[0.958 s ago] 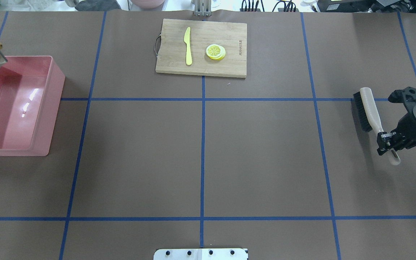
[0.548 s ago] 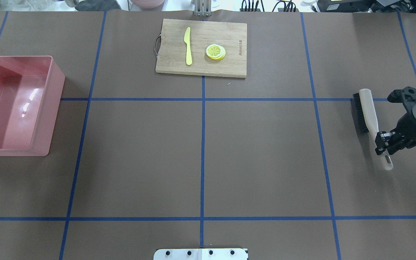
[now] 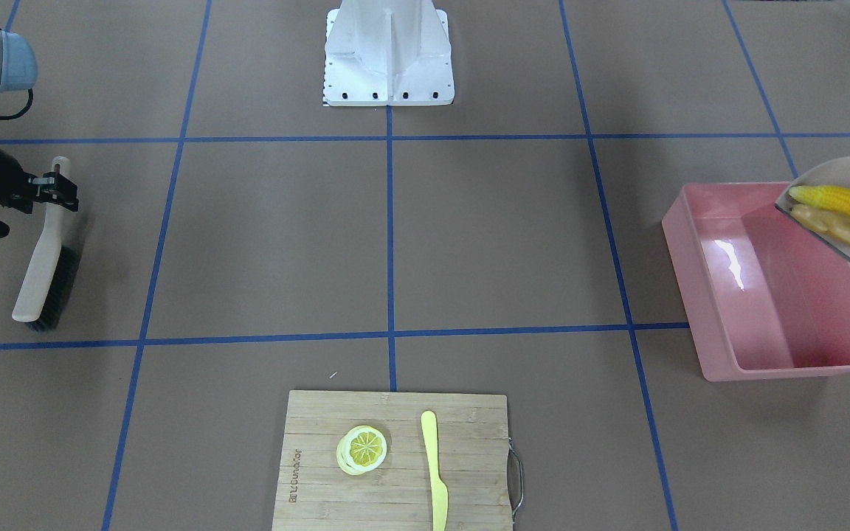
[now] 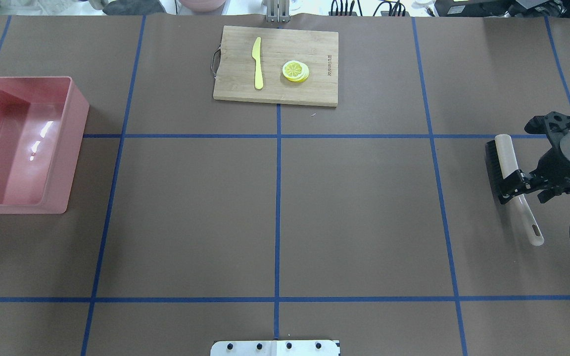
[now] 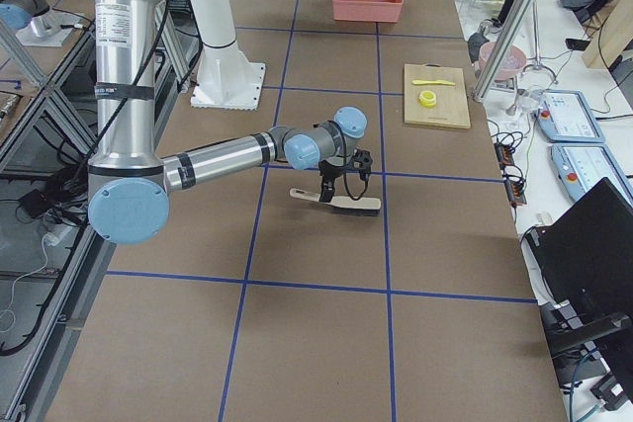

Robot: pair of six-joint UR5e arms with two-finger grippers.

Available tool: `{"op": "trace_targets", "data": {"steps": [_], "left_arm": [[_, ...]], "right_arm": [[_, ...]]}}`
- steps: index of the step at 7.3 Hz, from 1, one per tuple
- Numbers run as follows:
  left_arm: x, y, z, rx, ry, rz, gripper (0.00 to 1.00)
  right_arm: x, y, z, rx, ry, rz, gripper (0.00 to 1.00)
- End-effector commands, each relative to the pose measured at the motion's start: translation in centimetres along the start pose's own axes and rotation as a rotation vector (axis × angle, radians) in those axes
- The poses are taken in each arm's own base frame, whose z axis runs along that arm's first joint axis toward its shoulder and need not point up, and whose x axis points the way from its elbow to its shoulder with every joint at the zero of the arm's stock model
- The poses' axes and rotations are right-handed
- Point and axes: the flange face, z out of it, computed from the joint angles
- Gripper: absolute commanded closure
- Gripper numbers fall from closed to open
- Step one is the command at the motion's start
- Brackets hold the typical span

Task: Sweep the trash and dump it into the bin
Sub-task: 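Tilt the dustpan to dump the items into the pink bin with the left gripper, then set the brush down on the table and open the right gripper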

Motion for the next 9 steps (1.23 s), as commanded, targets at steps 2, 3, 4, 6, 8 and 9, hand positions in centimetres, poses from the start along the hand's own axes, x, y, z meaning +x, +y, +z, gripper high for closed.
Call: {"op": "trace_targets", "data": {"steps": [2,3,4,6,8,9], "left_arm": [[0.0,0.6,1.1,-0.023,0.012,0.012,1.0],[-0.1,1.2,1.7,-0.05,0.032,0.03,1.0],[-0.4,1.1,1.9,-0.077,0.033,0.052,1.0],[0.0,0.3,2.6,-0.109,0.066,0.081,1.0],[0.6,-0.5,3.5,-0.138,0.084,0.097,1.0],[1.2,-1.1,4.3,-0.15,0.106,0.117,1.0]], "right_arm": [[1.0,-1.5,-4.0,0.079,-0.018,0.02,0.0],[2.1,-2.6,-5.9,0.125,-0.014,0.042,0.0],[4.0,-3.2,-7.3,0.164,0.007,0.021,0.0],[8.8,-3.7,-10.5,0.218,0.048,0.029,0.0],[14.6,-3.8,-11.7,0.228,0.077,-0.011,0.0],[18.0,-2.6,-11.5,0.219,0.089,-0.003,0.0]]}}
